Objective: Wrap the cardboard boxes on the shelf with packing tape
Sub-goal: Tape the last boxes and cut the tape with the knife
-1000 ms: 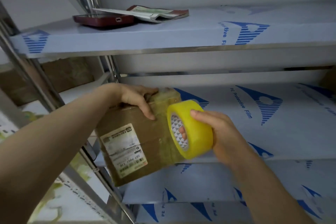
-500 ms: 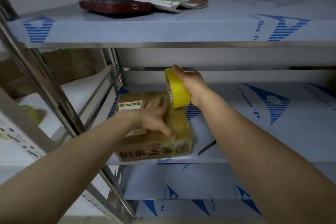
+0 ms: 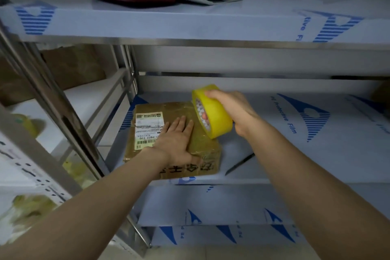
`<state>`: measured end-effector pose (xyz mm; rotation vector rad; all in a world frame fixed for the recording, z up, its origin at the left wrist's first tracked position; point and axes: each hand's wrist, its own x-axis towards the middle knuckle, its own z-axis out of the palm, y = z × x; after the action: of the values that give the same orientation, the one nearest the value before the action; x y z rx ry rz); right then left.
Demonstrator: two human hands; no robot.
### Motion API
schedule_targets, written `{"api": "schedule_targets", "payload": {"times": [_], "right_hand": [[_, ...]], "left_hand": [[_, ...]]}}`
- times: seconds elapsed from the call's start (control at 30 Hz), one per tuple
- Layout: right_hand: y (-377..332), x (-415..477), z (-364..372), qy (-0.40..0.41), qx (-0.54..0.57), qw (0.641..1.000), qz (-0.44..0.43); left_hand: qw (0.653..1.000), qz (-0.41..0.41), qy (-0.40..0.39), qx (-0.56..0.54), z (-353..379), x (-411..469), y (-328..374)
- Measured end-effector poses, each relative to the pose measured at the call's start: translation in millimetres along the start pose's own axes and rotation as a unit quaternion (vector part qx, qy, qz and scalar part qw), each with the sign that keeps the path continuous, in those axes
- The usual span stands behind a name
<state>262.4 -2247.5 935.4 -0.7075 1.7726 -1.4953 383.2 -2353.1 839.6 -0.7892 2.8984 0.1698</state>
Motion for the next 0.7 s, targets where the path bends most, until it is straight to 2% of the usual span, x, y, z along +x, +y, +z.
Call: {"api": "schedule_targets", "payload": {"times": [0.2, 0.37, 0.7], "right_hand": [[9, -61, -21, 0.005, 0.002, 1.000, 0.017], [39, -95, -23, 0.016, -0.079, 0.997, 0.011], [119, -102, -14, 0.067, -0.091, 0.993, 0.042]], "left_hand": [[1.000, -0.005, 0.001, 0.000, 0, -2, 4], [1.000, -0.015, -0.003, -0.009, -2, 1, 4], [1.000, -0.018, -0.016, -0.004, -4, -2, 7]]}}
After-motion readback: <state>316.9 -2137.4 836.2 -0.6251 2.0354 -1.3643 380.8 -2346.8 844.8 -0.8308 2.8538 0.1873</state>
